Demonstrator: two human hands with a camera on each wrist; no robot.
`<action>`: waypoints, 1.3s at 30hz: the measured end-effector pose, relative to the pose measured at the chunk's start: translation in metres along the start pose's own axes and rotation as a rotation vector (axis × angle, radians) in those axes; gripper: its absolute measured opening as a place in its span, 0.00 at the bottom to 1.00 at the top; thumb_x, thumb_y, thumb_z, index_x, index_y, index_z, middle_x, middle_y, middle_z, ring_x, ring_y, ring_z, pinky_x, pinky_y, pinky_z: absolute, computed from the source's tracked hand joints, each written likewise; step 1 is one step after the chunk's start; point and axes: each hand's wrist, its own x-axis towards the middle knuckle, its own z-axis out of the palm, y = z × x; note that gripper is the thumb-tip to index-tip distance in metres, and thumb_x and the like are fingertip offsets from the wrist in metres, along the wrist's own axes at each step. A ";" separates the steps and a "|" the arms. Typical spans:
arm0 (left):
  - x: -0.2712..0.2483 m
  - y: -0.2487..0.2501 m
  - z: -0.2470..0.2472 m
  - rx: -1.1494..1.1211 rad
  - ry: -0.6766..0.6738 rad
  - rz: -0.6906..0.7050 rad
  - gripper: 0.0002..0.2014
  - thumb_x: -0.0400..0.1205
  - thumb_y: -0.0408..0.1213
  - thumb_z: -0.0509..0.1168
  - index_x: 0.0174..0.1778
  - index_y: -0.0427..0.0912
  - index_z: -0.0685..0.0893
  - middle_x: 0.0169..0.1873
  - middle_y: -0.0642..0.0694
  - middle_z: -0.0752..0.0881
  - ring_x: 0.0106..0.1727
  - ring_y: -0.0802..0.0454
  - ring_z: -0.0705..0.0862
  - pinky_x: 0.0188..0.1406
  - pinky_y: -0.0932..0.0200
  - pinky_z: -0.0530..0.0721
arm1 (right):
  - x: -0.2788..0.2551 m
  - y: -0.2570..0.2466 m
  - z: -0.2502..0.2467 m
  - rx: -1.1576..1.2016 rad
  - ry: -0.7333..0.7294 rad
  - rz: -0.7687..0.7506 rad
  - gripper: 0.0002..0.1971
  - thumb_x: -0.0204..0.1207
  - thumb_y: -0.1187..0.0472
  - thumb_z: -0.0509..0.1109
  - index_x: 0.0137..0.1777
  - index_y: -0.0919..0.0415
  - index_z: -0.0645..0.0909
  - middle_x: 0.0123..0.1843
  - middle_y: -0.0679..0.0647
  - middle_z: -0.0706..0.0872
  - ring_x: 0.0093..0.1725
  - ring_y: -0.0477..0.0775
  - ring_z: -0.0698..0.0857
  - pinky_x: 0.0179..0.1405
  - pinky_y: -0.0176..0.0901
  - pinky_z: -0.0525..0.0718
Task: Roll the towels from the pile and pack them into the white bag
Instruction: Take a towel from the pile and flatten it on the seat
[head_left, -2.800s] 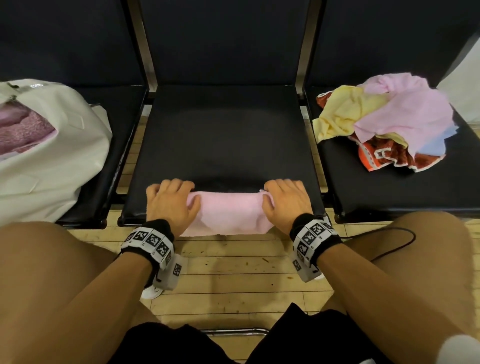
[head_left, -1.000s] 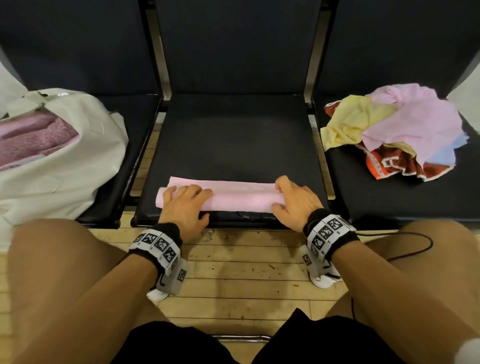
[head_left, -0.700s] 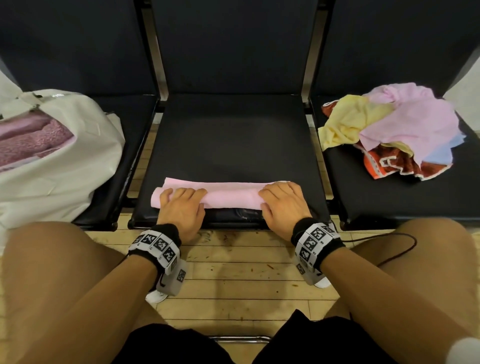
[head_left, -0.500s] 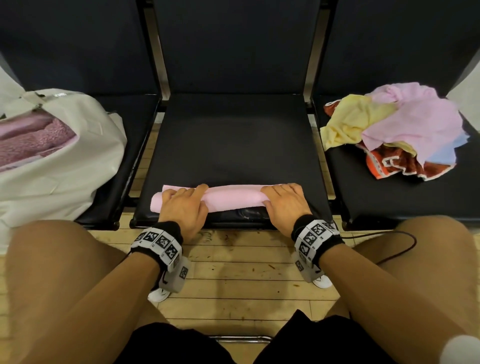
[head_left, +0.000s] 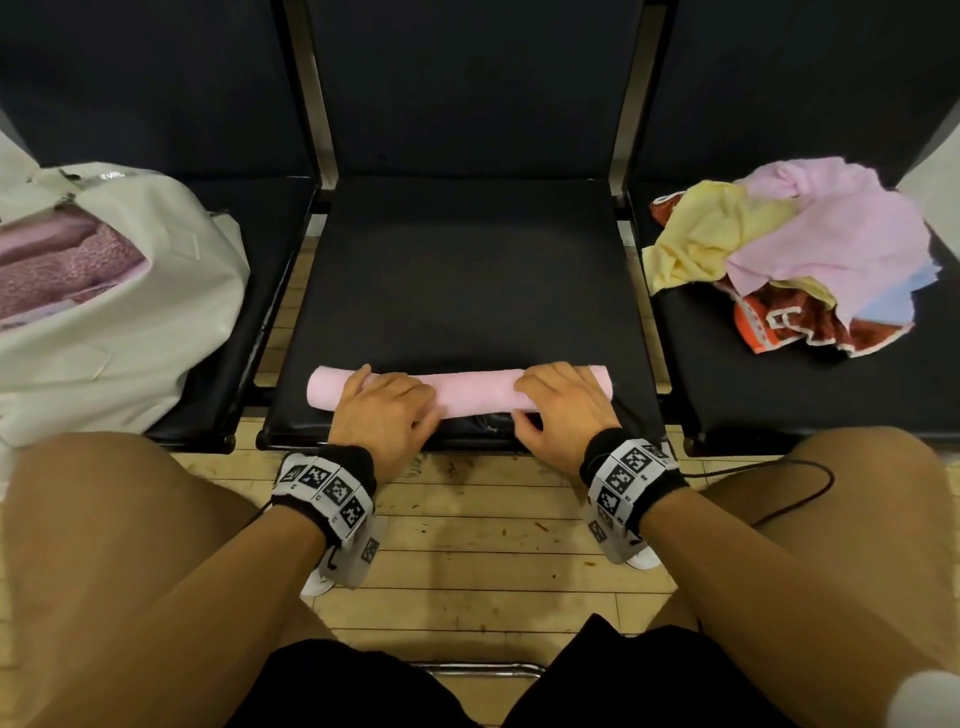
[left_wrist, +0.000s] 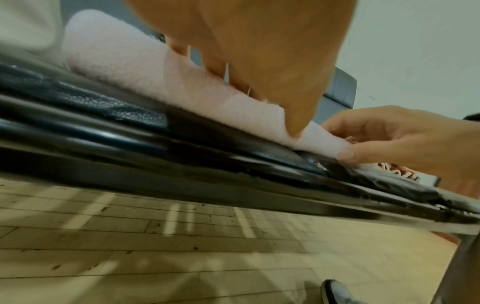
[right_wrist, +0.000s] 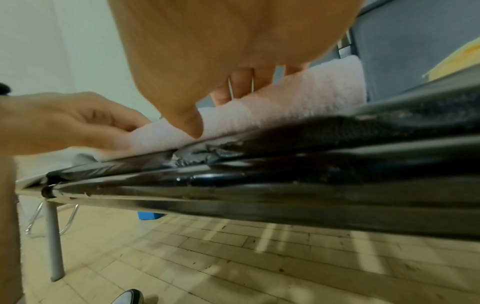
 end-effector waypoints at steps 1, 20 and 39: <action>0.000 0.001 0.001 0.003 -0.033 -0.023 0.20 0.83 0.56 0.64 0.67 0.51 0.83 0.63 0.52 0.86 0.68 0.49 0.81 0.81 0.38 0.62 | -0.001 0.000 0.003 0.001 -0.015 0.018 0.20 0.77 0.49 0.68 0.66 0.55 0.81 0.64 0.51 0.84 0.63 0.54 0.80 0.71 0.51 0.72; -0.004 -0.010 0.005 0.045 -0.150 -0.070 0.36 0.73 0.68 0.65 0.76 0.56 0.70 0.65 0.53 0.81 0.66 0.49 0.78 0.77 0.42 0.66 | -0.010 0.012 0.010 -0.070 -0.155 0.053 0.32 0.74 0.37 0.63 0.77 0.46 0.67 0.68 0.45 0.81 0.67 0.52 0.78 0.73 0.53 0.68; 0.001 -0.032 -0.055 0.110 -0.048 -0.062 0.34 0.75 0.78 0.38 0.49 0.56 0.78 0.43 0.55 0.81 0.48 0.50 0.78 0.53 0.49 0.71 | 0.009 -0.014 -0.040 -0.071 -0.022 -0.070 0.26 0.76 0.26 0.54 0.56 0.45 0.79 0.44 0.45 0.83 0.43 0.51 0.80 0.47 0.48 0.71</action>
